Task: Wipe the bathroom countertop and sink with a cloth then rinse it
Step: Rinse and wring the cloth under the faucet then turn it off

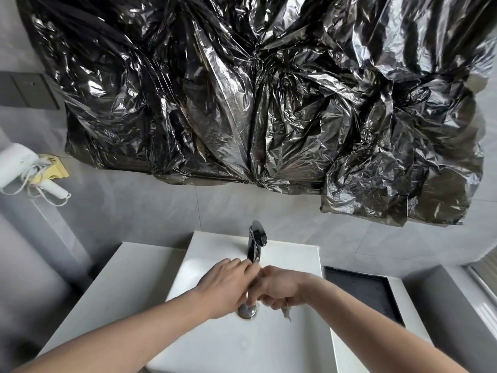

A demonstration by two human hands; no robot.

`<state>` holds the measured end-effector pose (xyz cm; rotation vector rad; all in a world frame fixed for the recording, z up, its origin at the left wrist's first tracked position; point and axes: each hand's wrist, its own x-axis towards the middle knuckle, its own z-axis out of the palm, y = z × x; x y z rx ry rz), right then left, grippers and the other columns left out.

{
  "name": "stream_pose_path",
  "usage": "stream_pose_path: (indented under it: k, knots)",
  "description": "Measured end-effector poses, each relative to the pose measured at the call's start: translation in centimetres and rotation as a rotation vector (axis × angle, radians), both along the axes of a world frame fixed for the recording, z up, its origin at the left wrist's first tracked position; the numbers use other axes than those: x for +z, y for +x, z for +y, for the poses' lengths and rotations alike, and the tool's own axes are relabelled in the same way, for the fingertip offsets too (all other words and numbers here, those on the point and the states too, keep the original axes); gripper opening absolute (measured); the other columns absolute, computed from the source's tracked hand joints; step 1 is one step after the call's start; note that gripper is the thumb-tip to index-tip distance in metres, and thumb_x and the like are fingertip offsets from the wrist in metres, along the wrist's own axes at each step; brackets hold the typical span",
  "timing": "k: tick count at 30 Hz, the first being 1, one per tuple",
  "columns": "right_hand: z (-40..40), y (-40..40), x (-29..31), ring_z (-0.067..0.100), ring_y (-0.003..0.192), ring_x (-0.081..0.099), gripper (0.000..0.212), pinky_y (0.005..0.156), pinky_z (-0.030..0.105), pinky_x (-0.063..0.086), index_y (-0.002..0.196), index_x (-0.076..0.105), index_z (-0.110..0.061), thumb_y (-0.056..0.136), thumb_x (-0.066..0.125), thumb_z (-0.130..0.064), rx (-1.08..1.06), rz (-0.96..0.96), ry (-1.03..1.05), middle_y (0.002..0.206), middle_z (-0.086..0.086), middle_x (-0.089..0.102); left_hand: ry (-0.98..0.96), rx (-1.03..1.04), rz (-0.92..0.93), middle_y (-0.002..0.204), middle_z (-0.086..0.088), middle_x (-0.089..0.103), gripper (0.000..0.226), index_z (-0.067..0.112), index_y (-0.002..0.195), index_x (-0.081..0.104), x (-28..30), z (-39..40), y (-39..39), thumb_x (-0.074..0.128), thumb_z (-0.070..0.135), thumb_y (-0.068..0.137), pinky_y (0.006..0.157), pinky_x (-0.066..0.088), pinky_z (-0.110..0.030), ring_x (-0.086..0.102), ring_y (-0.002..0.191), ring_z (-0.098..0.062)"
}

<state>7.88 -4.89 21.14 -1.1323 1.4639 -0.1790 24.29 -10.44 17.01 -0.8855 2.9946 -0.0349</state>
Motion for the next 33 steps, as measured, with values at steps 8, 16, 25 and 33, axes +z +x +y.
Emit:
stream_pose_path:
  k: [8, 16, 25, 33]
  knots:
    - [-1.7, 2.4, -2.8, 0.030, 0.063, 0.047, 0.029, 0.049, 0.029, 0.032, 0.060, 0.039, -0.016, 0.082, 0.052, -0.002, 0.235, 0.719, -0.508, 0.062, 0.001, 0.044, 0.045, 0.212, -0.260, 0.082, -0.004, 0.066, 0.013, 0.020, 0.084, 0.066, 3.8, -1.0, -2.5, 0.061, 0.008, 0.079, 0.068, 0.042, -0.034, 0.068, 0.088, -0.034]
    - [-0.9, 1.5, -3.9, 0.044, 0.087, 0.065, 0.022, 0.067, 0.038, 0.036, 0.091, 0.060, -0.021, 0.085, 0.052, -0.002, 0.380, 0.886, -0.736, 0.097, 0.014, 0.072, 0.659, 0.447, -0.211, 0.078, -0.003, 0.064, 0.017, 0.016, 0.083, 0.067, 2.1, -2.2, -2.3, 0.056, 0.026, 0.075, 0.060, 0.044, -0.031, 0.060, 0.073, -0.027]
    - [-1.0, -1.7, -3.2, 0.023, 0.059, 0.063, 0.008, 0.058, 0.036, 0.052, 0.081, 0.060, -0.019, 0.080, 0.062, -0.027, -0.024, 0.402, -0.583, 0.075, 0.004, 0.074, 0.346, 0.394, 0.178, 0.103, 0.005, 0.064, 0.018, 0.027, 0.096, 0.050, 2.7, -0.8, -0.8, 0.059, 0.035, 0.083, 0.064, 0.040, -0.033, 0.062, 0.092, -0.028]
    - [0.6, -2.4, 0.2, 0.014, 0.052, 0.013, 0.041, 0.043, 0.024, 0.012, 0.064, 0.035, -0.027, 0.092, 0.062, -0.016, -0.031, -0.239, -0.082, 0.061, -0.001, 0.022, -0.055, -0.216, 0.265, 0.164, 0.007, 0.028, 0.075, 0.026, 0.156, 0.029, 1.1, 0.2, 1.9, 0.057, 0.022, 0.087, 0.114, 0.036, -0.026, 0.033, 0.146, -0.016]
